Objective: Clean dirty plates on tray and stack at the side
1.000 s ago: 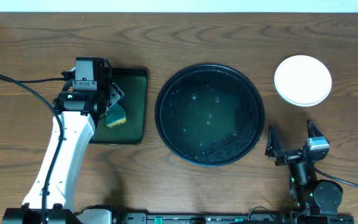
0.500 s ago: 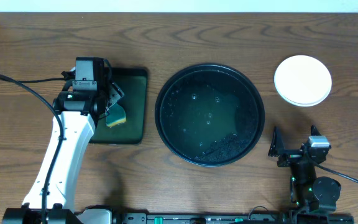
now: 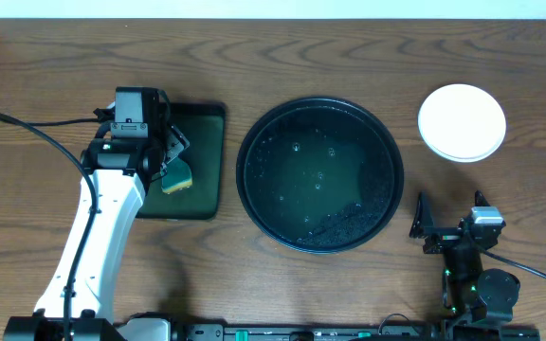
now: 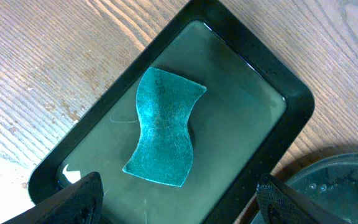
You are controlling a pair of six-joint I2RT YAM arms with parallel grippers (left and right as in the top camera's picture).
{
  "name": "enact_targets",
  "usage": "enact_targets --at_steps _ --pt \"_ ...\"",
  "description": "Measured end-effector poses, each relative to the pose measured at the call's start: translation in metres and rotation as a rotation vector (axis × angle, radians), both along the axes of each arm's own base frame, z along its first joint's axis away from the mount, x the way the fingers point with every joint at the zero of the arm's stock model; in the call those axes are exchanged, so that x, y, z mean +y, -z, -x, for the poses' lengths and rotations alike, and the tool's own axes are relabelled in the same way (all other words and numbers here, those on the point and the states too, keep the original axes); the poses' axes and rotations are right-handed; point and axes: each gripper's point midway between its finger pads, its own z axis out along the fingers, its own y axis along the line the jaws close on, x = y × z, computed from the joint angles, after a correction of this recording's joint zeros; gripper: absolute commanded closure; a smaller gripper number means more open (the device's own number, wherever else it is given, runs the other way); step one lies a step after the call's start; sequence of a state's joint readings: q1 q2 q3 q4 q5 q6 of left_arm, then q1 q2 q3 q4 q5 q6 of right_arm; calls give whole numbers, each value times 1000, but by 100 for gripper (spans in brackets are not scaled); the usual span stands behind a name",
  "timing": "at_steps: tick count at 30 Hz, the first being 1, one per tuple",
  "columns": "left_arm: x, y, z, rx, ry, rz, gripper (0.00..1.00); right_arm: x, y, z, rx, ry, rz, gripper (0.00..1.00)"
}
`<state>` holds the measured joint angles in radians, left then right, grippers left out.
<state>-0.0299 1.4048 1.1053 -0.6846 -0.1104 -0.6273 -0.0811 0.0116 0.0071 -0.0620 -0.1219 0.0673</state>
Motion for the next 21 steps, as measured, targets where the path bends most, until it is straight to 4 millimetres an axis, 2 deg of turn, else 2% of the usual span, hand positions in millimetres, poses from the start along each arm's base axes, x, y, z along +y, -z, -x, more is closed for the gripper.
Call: enact_targets --at_steps 3,5,11,15,21 --pt "0 0 0 0 0 0 20 0 0 0 0 0 0 1" --pt "0 0 0 1 3 -1 7 0 0 0 0 0 0 1" --pt "0 3 5 24 -1 -2 7 0 0 0 0 0 0 1" --pt "-2 11 21 98 6 9 7 0 0 0 0 1 0 1" --pt "-5 11 20 104 106 -18 7 0 0 0 0 3 0 1"
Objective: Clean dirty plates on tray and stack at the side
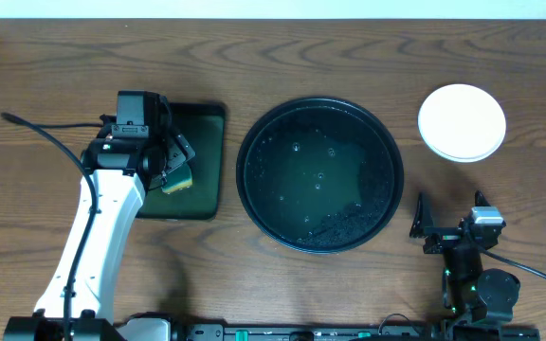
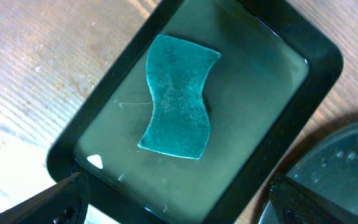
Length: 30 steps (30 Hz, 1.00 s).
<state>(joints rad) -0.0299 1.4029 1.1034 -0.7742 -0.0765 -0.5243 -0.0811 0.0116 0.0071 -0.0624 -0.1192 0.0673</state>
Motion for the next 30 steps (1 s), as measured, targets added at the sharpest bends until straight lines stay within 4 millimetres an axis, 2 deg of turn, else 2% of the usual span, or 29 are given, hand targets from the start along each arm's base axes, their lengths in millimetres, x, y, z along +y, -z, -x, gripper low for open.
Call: enact_targets --at_steps 2,5,10,12,15,21,30 --pt "0 0 5 -3 78 -31 7 0 0 0 0 1 0 1" --pt "-1 -6 23 -33 186 -77 7 0 0 0 1 1 0 1" --pt "-1 -23 61 -215 285 -147 7 -1 0 0 1 3 1 1" --pt "0 -21 77 -271 304 -168 7 -1 0 0 1 4 1 1" --pt "0 -15 90 -356 345 -213 7 -1 0 0 1 4 1 1" --pt "0 -7 94 -490 413 -303 7 -1 0 0 1 4 1 1" --pt "-1 -14 76 -792 388 -388 7 -1 0 0 0 4 1 1"
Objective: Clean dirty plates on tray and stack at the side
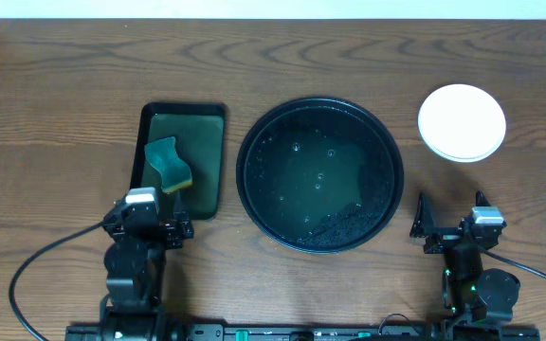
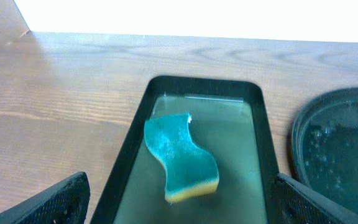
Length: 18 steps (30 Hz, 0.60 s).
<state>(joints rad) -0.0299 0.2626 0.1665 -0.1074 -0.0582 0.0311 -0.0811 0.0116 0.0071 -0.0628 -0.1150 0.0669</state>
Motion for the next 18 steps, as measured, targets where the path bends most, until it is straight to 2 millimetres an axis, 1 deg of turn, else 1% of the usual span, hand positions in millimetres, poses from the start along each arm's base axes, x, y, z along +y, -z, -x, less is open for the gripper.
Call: enact_targets --at_steps 4,8,13,18 --pt "0 6 -1 -83 1 2 7 0 0 0 0 0 0 1" --pt "-2 14 1 -108 12 -9 7 0 0 0 0 0 0 1" --pt "-14 5 3 -142 102 -74 7 0 0 0 0 0 0 1" --pt "-19 -3 5 -177 133 -103 7 0 0 0 1 0 0 1"
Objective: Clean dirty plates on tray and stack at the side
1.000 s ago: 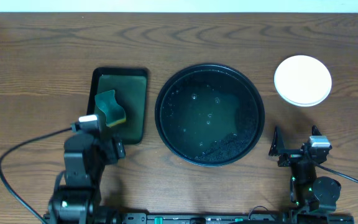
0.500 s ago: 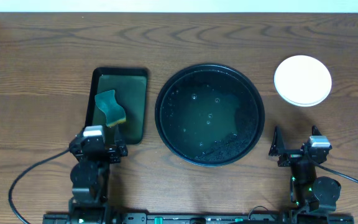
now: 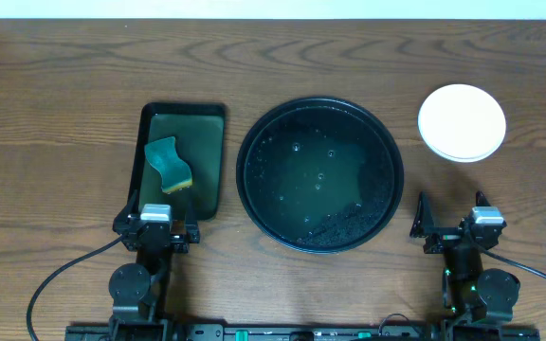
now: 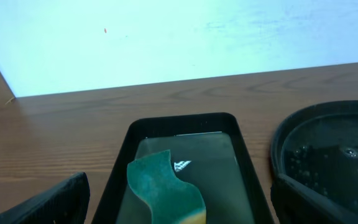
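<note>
A stack of white plates sits at the back right of the table. The big round black tray in the middle holds only soapy water, no plate; its rim shows in the left wrist view. A green sponge with a yellow underside lies in the small black rectangular tray, and appears as the sponge just ahead of my left gripper. That gripper is open and empty, with dark fingers wide apart. My right gripper is parked near the front edge, open and empty.
Brown wooden table. A pale wall stands behind the table's far edge. Black cables trail from both arm bases along the front edge.
My left arm has drawn slightly further back toward the front edge and its camera has tilted up, bringing the wall into view. Sponge, trays, plates and right arm are unchanged.
My left gripper hung open close over the sponge in the small tray, then a little higher above it. Later the arm was folded back near the front edge with the sponge left in its tray, and now it rests there. The right arm stayed parked.
</note>
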You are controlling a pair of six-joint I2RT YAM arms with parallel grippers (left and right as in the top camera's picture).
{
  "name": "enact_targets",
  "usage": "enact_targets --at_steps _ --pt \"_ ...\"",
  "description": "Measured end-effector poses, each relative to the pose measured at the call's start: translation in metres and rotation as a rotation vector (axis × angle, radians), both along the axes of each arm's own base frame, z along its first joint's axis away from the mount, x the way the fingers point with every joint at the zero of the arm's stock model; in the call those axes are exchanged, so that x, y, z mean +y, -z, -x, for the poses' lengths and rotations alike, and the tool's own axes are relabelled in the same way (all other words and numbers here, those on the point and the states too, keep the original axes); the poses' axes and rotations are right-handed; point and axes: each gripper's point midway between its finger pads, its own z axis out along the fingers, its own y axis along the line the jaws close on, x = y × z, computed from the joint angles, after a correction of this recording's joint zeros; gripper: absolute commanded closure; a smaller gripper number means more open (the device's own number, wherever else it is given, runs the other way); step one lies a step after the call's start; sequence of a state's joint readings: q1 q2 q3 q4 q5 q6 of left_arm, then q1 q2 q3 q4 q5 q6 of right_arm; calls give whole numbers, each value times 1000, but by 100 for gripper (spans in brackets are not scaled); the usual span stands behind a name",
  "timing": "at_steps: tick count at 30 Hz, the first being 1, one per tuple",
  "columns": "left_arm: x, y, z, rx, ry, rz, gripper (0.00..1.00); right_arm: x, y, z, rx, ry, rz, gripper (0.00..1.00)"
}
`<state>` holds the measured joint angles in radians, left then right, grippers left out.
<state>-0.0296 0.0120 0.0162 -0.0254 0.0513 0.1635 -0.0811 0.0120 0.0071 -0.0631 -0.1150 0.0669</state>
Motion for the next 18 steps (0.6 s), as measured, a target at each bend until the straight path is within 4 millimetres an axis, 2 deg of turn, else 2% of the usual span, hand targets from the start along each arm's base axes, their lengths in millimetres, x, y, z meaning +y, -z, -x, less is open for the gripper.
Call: enact_targets --at_steps 7,18 --pt "1 0 0 0 -6 6 7 0 0 0 0 0 0 1" --pt "14 -1 0 -7 -95 148 7 0 0 0 0 0 0 1"
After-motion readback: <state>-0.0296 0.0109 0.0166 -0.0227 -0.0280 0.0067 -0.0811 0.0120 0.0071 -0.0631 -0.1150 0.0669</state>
